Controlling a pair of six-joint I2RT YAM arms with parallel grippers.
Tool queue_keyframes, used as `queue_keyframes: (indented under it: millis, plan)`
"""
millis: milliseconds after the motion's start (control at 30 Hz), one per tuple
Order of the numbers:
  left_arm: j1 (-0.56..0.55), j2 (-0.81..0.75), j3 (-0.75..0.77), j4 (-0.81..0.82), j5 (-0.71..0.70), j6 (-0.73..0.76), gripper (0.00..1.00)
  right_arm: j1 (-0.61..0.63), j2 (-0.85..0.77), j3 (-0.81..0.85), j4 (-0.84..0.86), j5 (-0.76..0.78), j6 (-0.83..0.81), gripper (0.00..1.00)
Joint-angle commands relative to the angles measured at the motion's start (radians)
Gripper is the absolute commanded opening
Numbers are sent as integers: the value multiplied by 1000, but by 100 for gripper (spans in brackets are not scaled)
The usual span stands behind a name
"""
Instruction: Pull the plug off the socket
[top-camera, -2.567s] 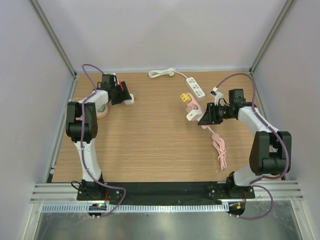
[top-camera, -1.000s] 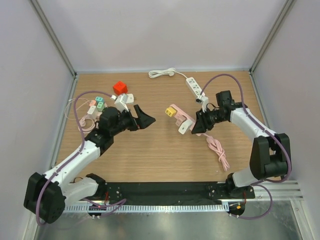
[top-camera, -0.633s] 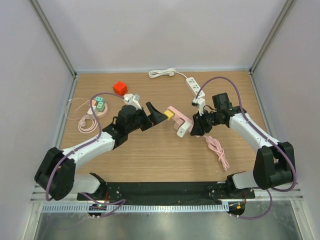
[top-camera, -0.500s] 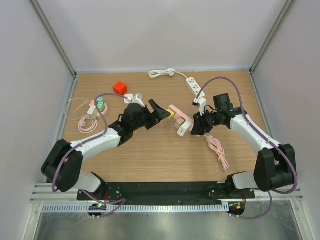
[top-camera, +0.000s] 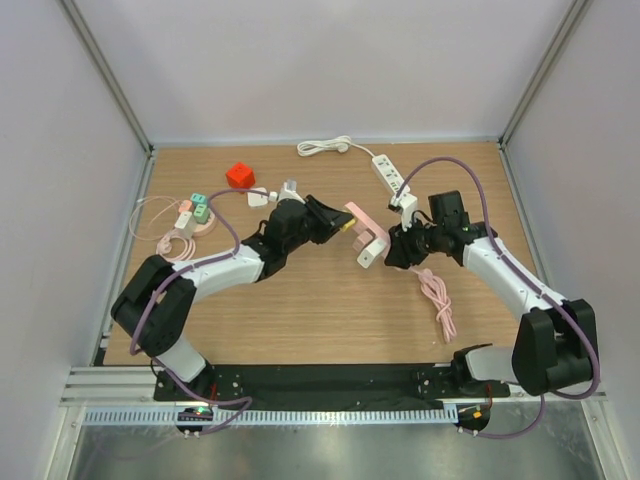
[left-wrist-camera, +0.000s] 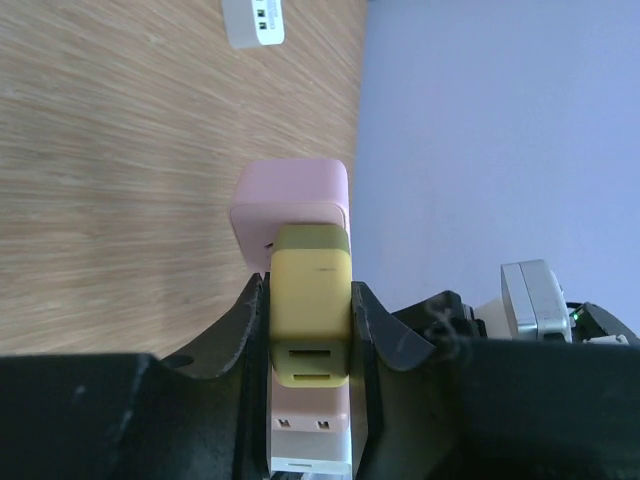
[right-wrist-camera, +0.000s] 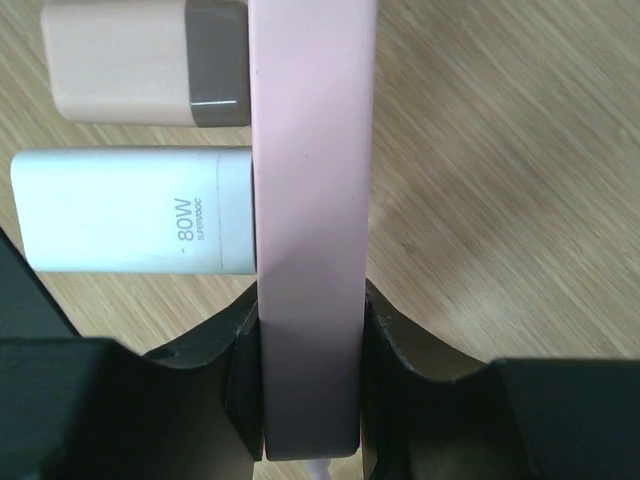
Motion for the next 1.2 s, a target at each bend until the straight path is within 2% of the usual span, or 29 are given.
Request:
queue_keyframes:
  millis: [0,67,133,233,300,400,633,700,900,1033,1100,1167]
  plan:
    - [-5,4,24,89,-34,20,0,8,-86,-7,172,78,71,1]
    - [-1,-20,1,107,-56,31,0,8,-114,-32,236,161,126,1]
    - [-2,-55,-21,118,-74,15,0,6,-130,-41,272,320,189,1]
    - [1,-86,-42,83,-99,-8,0,5,-163,-69,335,452,226,1]
    - [8,-109,-44,45,-96,-8,0,6,-180,-81,356,482,246,1]
    - [31,-116,-44,50,-56,37,0,-6,-177,-76,352,473,261,1]
    - [117,-73,-54,259,286,170,0,-41,-161,-69,338,424,281,1]
    - [129,-65,-42,242,366,208,0,-49,-164,-69,340,411,286,1]
    - [137,-103,-8,35,351,371,0,-63,-167,-72,346,407,293,1]
    - [166,-142,-25,-61,289,400,0,-70,-170,-70,343,390,290,1]
    - [214,-155,-59,-60,286,396,0,-76,-172,-72,337,365,280,1]
    - [249,-163,-80,-51,291,380,0,-89,-177,-61,306,280,234,1]
